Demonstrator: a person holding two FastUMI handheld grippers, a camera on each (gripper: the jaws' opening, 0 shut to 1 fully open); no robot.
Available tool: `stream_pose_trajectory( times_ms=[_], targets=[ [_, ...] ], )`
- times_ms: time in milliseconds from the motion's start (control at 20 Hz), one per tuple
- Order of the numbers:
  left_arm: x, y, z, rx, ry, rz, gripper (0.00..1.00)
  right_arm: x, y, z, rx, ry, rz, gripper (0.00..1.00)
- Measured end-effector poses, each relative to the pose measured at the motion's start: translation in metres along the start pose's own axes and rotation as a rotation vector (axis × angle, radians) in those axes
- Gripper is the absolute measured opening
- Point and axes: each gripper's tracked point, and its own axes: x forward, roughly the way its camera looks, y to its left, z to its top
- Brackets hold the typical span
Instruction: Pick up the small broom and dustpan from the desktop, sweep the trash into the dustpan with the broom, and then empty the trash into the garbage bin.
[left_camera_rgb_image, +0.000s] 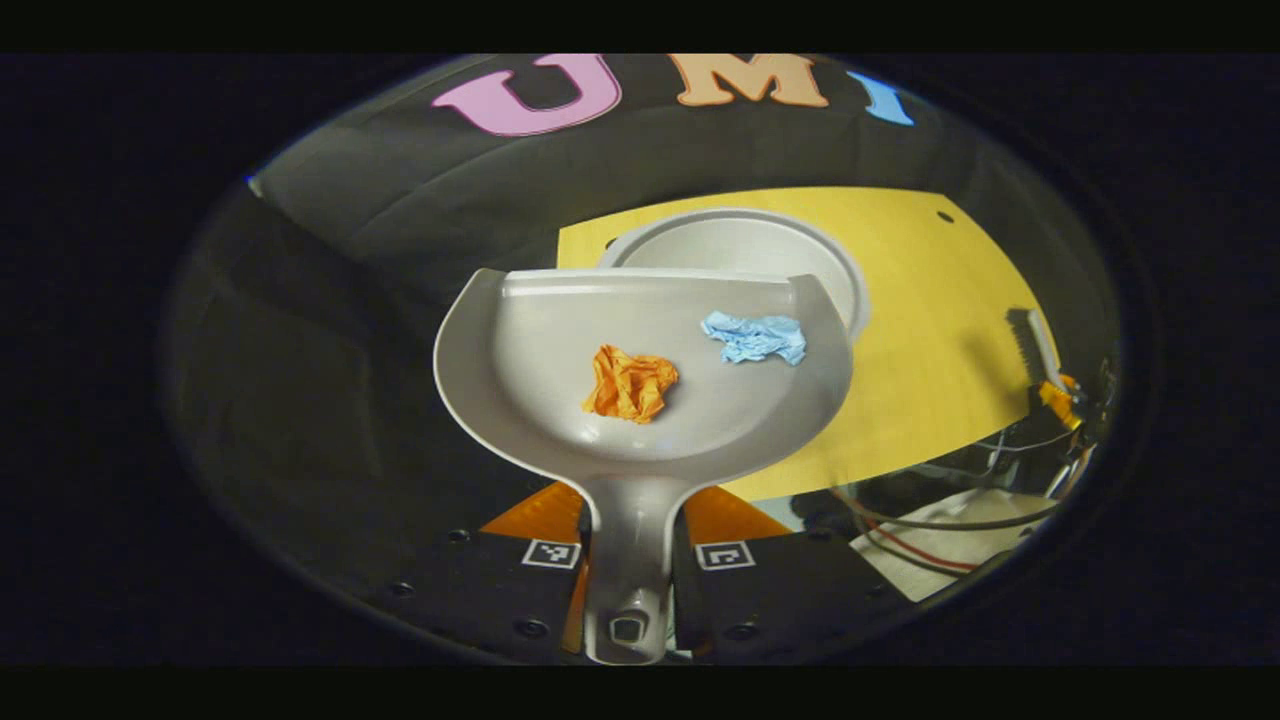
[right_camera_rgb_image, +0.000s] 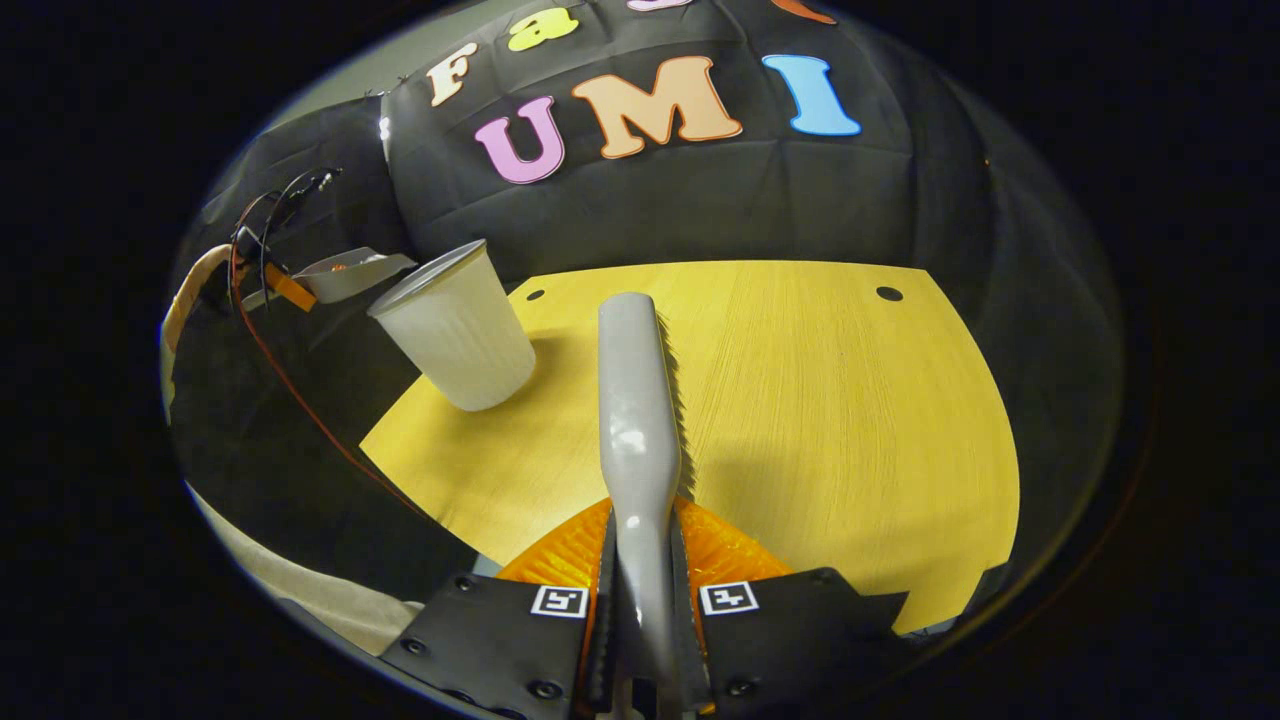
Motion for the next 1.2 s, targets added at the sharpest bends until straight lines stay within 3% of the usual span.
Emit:
stream_pose_trajectory(
  times_ms=[150,350,550,650,950,1200],
  targets=[
    [0.006,-0.022,0.009,0.151,0.052,0.044,0.28,0.010,0.012,0.000,0.034,-0.004,-0.038,0.26],
    [-0.007,-0.058,0.025,0.267,0.108,0.057,0.28,0.015,0.026,0.000,0.041,-0.010,-0.055,0.26],
    [-0.003,-0.094,0.038,0.311,0.122,0.079,0.27,0.015,0.027,-0.002,0.052,-0.010,-0.067,0.27],
    [0.001,-0.085,0.032,0.309,0.125,0.068,0.28,0.014,0.024,-0.002,0.051,-0.010,-0.072,0.26],
    [0.015,-0.048,0.035,0.223,0.085,0.033,0.28,0.010,0.016,0.006,0.028,-0.007,-0.079,0.26],
    [0.031,-0.043,0.018,-0.109,-0.129,-0.070,0.28,0.010,0.014,0.016,0.027,-0.015,-0.058,0.26]
  ],
)
